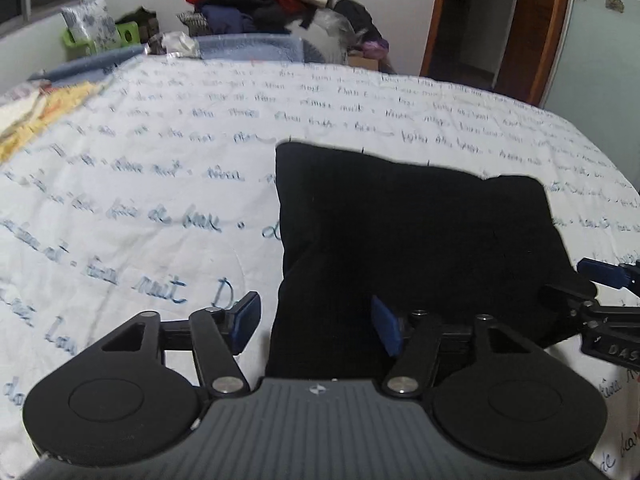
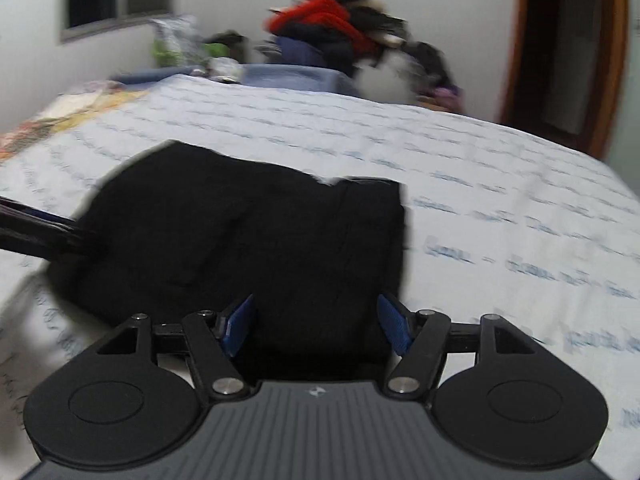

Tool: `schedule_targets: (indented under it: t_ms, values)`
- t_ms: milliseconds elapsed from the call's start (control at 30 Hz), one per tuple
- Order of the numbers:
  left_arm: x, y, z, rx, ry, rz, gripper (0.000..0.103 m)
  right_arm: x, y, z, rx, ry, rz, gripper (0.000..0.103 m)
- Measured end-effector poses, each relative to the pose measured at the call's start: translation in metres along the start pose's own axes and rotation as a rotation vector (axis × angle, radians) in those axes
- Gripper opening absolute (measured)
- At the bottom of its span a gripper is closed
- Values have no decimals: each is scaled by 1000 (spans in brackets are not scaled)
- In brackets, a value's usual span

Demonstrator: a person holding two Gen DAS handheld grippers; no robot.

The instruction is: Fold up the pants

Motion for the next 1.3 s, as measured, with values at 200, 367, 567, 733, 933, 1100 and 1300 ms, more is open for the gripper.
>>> schedule_targets:
  t_ms: [200, 367, 567, 733, 933, 1100, 1300]
  values:
    - [13, -36, 11, -23, 15, 29, 91, -5, -58, -12, -130, 124, 115, 74]
    - [33, -55, 17, -22, 12, 3, 93, -4, -90, -22, -176, 201, 66, 85]
    - [49, -74, 18, -46, 26, 17, 95, -12, -142, -29, -431, 437, 12, 99]
    - [59, -71, 18, -66, 25, 5, 95, -7, -133, -22, -511, 551, 3, 103]
    - [70, -65, 21, -108, 41, 28, 95, 27, -92, -49, -9, 163, -8, 103]
    - [74, -58, 22, -105, 41, 17, 96, 43, -84, -66, 22, 110, -8, 103]
    - [76, -57, 26, -104, 49, 33, 96, 49, -82, -68, 45, 118, -18, 103]
Point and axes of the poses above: each gripper's, at about its wrist camera, not at the fingertips, and y roughly the way its jaws point, z to its right, x to its underside, the point moved 3 cm from there along y, roughly the way its jaws point, and after that the axes turned 6 degrees about -y, right-handed, at the moved point
